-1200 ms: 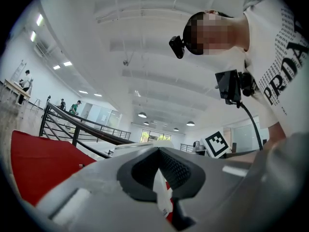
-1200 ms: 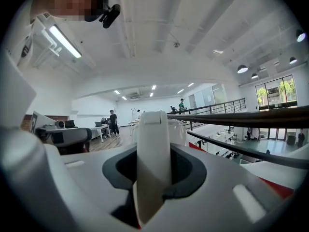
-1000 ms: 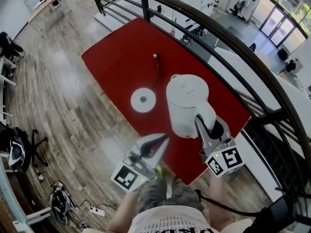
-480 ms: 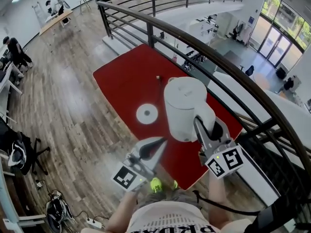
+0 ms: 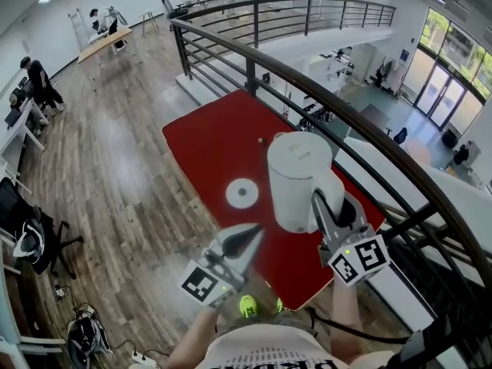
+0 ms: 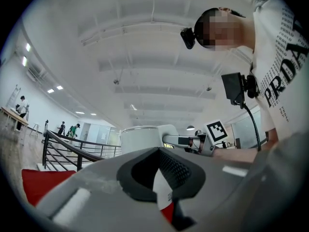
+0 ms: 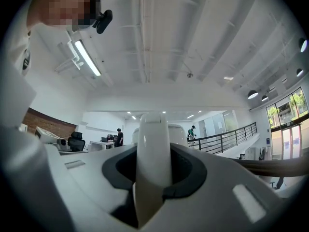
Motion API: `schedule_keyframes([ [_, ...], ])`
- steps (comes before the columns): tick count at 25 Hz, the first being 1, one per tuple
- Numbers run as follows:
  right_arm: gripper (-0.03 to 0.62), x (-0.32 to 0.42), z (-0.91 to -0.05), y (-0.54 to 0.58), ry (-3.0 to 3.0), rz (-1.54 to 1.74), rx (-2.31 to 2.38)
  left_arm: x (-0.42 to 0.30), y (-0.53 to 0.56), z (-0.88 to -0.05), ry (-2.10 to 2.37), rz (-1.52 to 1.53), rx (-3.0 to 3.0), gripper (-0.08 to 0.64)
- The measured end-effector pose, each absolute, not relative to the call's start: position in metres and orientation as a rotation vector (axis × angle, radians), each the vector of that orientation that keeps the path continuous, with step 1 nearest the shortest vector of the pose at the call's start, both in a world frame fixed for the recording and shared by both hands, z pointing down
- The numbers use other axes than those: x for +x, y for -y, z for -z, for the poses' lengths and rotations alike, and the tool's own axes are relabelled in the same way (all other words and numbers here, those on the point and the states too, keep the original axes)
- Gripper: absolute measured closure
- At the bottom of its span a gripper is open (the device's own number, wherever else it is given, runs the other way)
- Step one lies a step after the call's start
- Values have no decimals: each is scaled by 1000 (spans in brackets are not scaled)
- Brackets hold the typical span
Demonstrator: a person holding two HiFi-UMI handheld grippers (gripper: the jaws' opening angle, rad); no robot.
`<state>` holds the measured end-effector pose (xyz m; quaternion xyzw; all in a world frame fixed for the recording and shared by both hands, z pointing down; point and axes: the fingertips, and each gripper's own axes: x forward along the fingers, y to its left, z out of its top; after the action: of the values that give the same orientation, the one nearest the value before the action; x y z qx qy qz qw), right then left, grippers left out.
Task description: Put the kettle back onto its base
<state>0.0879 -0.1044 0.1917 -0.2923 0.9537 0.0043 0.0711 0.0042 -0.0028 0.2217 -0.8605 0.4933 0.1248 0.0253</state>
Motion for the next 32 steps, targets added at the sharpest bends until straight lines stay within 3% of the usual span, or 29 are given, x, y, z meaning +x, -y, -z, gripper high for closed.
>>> schedule_keyframes([
  [17,474,62,-184,76,-2880,-50,-858,-24,-26,-233,-1518,-410,-2668,561],
  [32,474,56,-161,89,-2871,-64,-668,-3,-10,-216,-1621,-340,-2589,561],
])
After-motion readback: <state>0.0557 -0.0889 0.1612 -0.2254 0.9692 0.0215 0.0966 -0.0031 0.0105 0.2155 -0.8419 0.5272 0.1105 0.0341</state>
